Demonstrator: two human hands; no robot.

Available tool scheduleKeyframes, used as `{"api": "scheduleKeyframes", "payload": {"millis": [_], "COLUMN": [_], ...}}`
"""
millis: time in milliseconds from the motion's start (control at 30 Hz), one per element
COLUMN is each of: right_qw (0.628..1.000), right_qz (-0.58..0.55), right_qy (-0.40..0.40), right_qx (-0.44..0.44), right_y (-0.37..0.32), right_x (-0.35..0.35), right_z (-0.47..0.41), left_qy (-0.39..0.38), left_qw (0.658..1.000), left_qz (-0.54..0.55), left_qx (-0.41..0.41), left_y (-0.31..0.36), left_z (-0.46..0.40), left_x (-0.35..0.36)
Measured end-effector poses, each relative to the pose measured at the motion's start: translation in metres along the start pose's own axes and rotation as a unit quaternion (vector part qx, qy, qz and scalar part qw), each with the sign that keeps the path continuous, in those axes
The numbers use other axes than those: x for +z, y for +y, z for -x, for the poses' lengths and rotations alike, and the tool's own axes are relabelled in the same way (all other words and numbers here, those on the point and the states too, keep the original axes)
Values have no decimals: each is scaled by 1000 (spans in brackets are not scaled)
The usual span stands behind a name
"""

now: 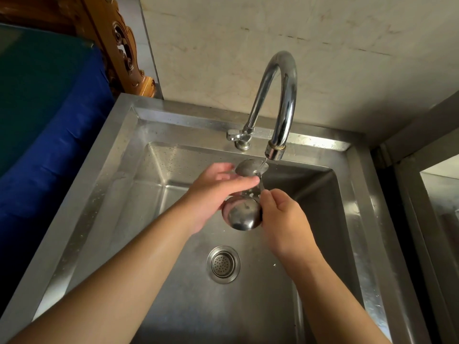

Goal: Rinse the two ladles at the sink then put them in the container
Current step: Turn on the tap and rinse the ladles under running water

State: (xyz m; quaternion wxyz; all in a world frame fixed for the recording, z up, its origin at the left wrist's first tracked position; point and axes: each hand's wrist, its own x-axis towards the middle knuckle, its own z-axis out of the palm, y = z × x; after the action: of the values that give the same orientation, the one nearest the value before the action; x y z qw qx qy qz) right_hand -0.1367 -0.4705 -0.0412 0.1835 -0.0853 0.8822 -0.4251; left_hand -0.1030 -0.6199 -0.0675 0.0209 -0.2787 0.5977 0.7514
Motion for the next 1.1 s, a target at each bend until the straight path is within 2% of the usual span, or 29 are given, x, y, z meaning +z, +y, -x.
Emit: {"api": "scheduleKeyframes", "payload": {"millis": [100,267,333,500,733,800,933,1100], "right_qw": [1000,999,999,998,995,995,990,992], "right_qz": [-9,-38,-41,-34,-24,-16,26,-20], "right_qy": [2,0,-3,6,20,24,26,-4], "right_qx": [3,13,1,-47,-90,-98,-133,-125], "right_y": [0,6,8,11,19,21,28,38], "right_x": [0,-3,-2,8,15,17,19,22], "right_z": [2,5,7,15,22,23,27,29], "left_qy": [-53,-70,-58,27,60,68,86,56], "left_qw": [996,992,991,989,988,991,996,987], "left_qz": [-63,-101,-120,-137,-132,-109,24,88], "left_qx": [24,28,28,38,51,36,-32,-121], "left_y": [12,12,10,4,4,6,14,18], "left_z": [-13,-28,-33,-40,-33,-31,-35,-36], "left_x": [7,13,13,18,26,29,30,29]}}
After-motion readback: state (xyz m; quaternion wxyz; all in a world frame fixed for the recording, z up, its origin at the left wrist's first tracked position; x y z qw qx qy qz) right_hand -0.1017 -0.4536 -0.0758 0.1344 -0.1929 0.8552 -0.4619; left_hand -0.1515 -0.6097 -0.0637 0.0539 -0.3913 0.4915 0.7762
